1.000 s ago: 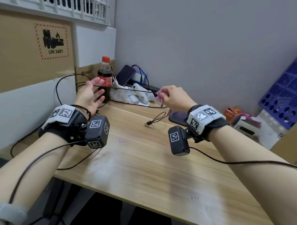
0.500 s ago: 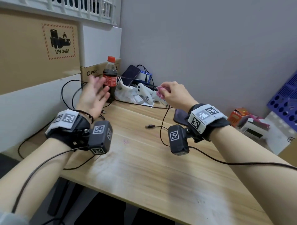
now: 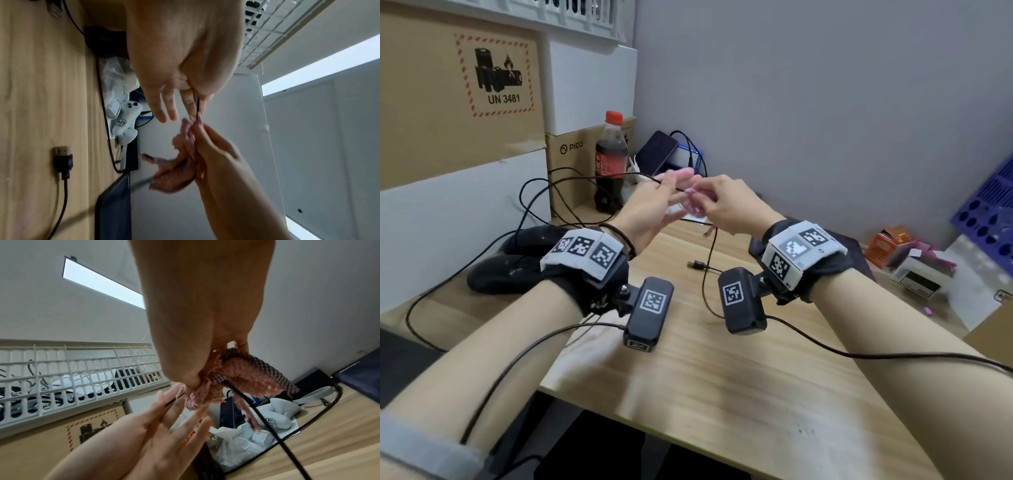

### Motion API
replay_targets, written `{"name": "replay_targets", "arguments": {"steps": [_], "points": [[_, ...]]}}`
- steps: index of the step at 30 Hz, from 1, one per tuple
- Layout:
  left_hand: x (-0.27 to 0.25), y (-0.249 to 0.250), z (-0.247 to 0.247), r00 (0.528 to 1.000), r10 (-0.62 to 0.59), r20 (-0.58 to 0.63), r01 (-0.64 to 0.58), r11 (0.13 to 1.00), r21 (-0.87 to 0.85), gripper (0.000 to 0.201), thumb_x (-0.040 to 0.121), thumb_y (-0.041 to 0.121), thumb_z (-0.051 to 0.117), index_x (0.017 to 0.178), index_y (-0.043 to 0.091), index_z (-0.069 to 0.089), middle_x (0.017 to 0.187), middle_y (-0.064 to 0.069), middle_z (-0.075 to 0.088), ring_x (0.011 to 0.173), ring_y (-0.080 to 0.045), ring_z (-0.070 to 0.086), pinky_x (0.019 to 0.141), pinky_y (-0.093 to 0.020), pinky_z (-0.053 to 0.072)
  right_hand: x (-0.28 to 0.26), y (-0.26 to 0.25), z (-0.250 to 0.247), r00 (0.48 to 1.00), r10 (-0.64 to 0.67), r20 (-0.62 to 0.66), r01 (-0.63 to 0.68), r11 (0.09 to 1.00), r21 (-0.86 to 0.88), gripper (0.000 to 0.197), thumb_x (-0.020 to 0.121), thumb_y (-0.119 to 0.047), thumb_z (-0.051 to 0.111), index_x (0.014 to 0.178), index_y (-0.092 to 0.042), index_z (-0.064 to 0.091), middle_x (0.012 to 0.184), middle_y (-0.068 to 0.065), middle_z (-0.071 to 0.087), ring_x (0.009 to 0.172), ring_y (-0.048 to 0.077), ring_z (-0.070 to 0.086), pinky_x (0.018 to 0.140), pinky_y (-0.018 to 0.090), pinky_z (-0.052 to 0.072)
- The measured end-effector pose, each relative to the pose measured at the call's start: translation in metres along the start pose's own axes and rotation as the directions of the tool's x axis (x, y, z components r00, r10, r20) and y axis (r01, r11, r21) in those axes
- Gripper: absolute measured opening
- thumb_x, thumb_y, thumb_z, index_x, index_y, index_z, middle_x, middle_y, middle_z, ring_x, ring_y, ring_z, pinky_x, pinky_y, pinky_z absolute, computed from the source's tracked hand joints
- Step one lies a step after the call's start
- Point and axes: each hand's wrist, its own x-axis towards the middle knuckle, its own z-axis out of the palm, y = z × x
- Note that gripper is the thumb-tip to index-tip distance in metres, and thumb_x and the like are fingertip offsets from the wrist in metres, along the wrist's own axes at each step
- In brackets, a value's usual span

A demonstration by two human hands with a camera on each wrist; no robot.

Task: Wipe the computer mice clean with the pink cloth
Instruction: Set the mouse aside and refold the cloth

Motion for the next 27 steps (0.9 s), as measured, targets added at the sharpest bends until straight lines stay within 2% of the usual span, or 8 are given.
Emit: {"name": "replay_targets", "arguments": {"steps": [2,4,8,15,17,19,22,27], "points": [[0.002,0.002,-0.017,0.997,0.021,-0.078,-0.019,0.999,0.033,0.040,0.108,0.031,0.026,0.134,0.017,0.052,0.130,0.006,0.062,0.120,-0.012,0.057,0.097,-0.034,0.050,-0.003,0.010,-0.004,0.999,0.041,-0.009,-0.041,0.999,-0.002,0.024,0.101,-0.026,0.042,0.093,-0.021,0.064,0.078,-0.001,0.065,0.059,0.014,0.062,0.046,0.021,0.047],[0.004,0.004,-0.040,0.985,0.015,-0.173,-0.009,0.999,0.037,0.041,0.108,0.034,0.025,0.132,0.019,0.055,0.126,0.011,0.064,0.120,-0.011,0.057,0.097,-0.035,0.050,-0.007,0.023,-0.008,0.996,0.088,-0.013,-0.088,0.996,-0.004,0.023,0.102,-0.027,0.042,0.094,-0.024,0.064,0.082,0.000,0.068,0.064,0.020,0.067,0.056,0.029,0.054],[0.005,0.008,-0.078,0.962,-0.011,-0.271,0.029,0.998,0.062,0.040,0.107,0.037,0.023,0.125,0.027,0.058,0.120,0.017,0.066,0.117,-0.008,0.057,0.096,-0.034,0.047,-0.014,0.037,-0.008,0.990,0.141,0.014,-0.141,0.990,0.021,0.023,0.103,-0.025,0.041,0.102,-0.022,0.064,0.083,-0.001,0.064,0.061,0.020,0.068,0.060,0.027,0.051],[0.001,0.000,-0.124,0.866,-0.054,-0.497,0.012,0.996,-0.086,0.042,0.106,0.040,0.030,0.135,0.021,0.053,0.121,0.013,0.067,0.109,-0.013,0.062,0.090,-0.031,0.051,-0.014,0.047,0.000,0.982,0.178,-0.061,-0.175,0.983,0.049,0.025,0.103,-0.025,0.040,0.104,-0.019,0.064,0.090,0.003,0.067,0.054,0.016,0.067,0.053,0.025,0.050],[0.002,-0.006,-0.122,0.875,-0.119,-0.470,0.012,0.974,-0.225,0.048,0.104,0.043,0.030,0.142,0.017,0.045,0.131,0.008,0.062,0.116,-0.016,0.059,0.087,-0.030,0.051,-0.013,0.044,0.004,0.981,0.175,-0.079,-0.168,0.982,0.088,0.026,0.103,-0.026,0.039,0.101,-0.019,0.064,0.090,0.004,0.068,0.048,0.010,0.066,0.051,0.022,0.049],[0.003,-0.011,-0.109,0.912,-0.179,-0.370,0.039,0.934,-0.356,0.058,0.102,0.048,0.031,0.148,0.012,0.033,0.141,0.001,0.053,0.130,-0.020,0.048,0.101,-0.034,0.044,-0.010,0.037,0.008,0.982,0.171,-0.076,-0.160,0.978,0.136,0.025,0.103,-0.026,0.040,0.098,-0.020,0.063,0.090,0.006,0.068,0.049,0.011,0.067,0.043,0.016,0.044],[0.003,-0.014,-0.076,0.977,-0.164,-0.138,0.123,0.956,-0.266,0.073,0.097,0.056,0.038,0.151,0.009,0.024,0.150,-0.003,0.044,0.142,-0.017,0.031,0.117,-0.038,0.025,-0.005,0.020,0.009,0.988,0.143,-0.055,-0.130,0.973,0.191,0.026,0.103,-0.024,0.041,0.098,-0.013,0.064,0.091,0.006,0.067,0.055,0.014,0.066,0.039,0.012,0.040],[0.002,-0.018,-0.022,0.988,-0.147,0.056,0.154,0.977,-0.151,0.048,0.098,0.044,0.050,0.138,0.018,0.049,0.142,-0.001,0.053,0.133,-0.012,0.044,0.112,-0.037,0.034,0.007,-0.010,0.012,0.996,0.061,-0.067,-0.049,0.983,0.178,0.027,0.102,-0.022,0.041,0.092,-0.012,0.064,0.080,0.003,0.065,0.057,0.017,0.068,0.035,0.012,0.037]]}}
